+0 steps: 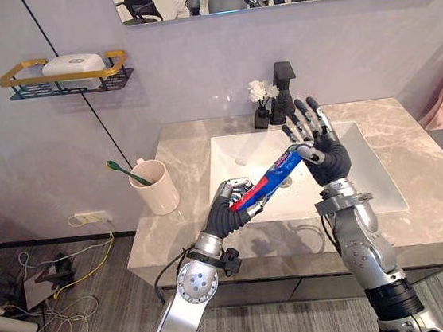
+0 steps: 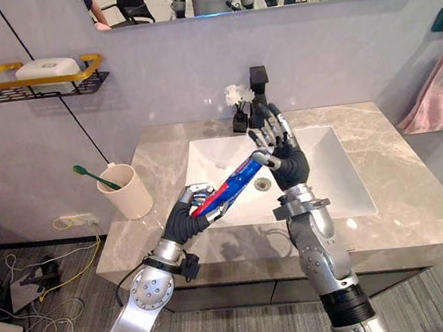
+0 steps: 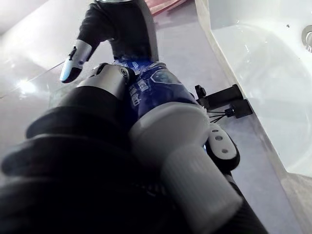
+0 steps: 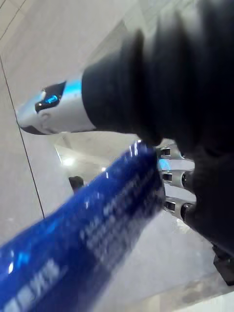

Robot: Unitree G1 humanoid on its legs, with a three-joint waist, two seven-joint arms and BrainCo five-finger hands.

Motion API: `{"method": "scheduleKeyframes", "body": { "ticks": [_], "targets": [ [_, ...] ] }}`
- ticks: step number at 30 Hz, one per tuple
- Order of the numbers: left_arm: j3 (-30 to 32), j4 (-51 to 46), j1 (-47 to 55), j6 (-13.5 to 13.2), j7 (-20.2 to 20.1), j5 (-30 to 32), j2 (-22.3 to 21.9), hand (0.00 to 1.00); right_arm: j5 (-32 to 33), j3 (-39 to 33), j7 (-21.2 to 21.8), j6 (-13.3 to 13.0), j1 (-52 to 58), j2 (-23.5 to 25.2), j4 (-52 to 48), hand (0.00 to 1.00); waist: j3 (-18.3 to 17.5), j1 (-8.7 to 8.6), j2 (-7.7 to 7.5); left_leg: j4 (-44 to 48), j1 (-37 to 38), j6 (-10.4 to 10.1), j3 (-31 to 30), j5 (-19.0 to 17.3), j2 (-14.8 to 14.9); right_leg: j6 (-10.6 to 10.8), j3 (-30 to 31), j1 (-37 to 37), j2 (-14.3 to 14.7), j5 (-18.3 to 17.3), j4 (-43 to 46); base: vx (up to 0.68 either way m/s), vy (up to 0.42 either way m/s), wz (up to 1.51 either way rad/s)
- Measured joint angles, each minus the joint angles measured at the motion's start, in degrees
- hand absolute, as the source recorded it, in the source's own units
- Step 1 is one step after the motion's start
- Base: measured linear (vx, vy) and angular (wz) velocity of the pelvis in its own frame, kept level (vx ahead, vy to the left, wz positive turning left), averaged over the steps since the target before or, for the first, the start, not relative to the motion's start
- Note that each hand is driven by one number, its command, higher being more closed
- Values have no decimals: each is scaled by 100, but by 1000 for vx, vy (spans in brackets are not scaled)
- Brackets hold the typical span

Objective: Organize washtable

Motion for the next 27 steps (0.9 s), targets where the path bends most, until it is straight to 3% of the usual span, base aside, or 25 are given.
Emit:
{"method": "scheduleKeyframes", "body": {
  "ticks": [9,26,27],
  "targets": [
    [-7,1,0,3,10,0,-1,100,160,7,1,-1,163,243,171,0,-80,-8,-104,28,-53,-2,-9,3,0,-11,-16,-10,9,20,-81,0,0,0],
    [-210,81,1,28,129,-21,0,100,456,417,29,3,163,449,505,0,-135,-22,-160,28,-86,-12,-10,12,8,-16,-16,-37,19,32,-96,0,0,0],
    [-211,93,1,28,129,-43,0,100,456,467,30,6,163,451,505,100,-143,-23,-172,29,-90,-16,-10,16,9,-18,-16,-41,20,34,-96,0,0,0]
  ]
}}
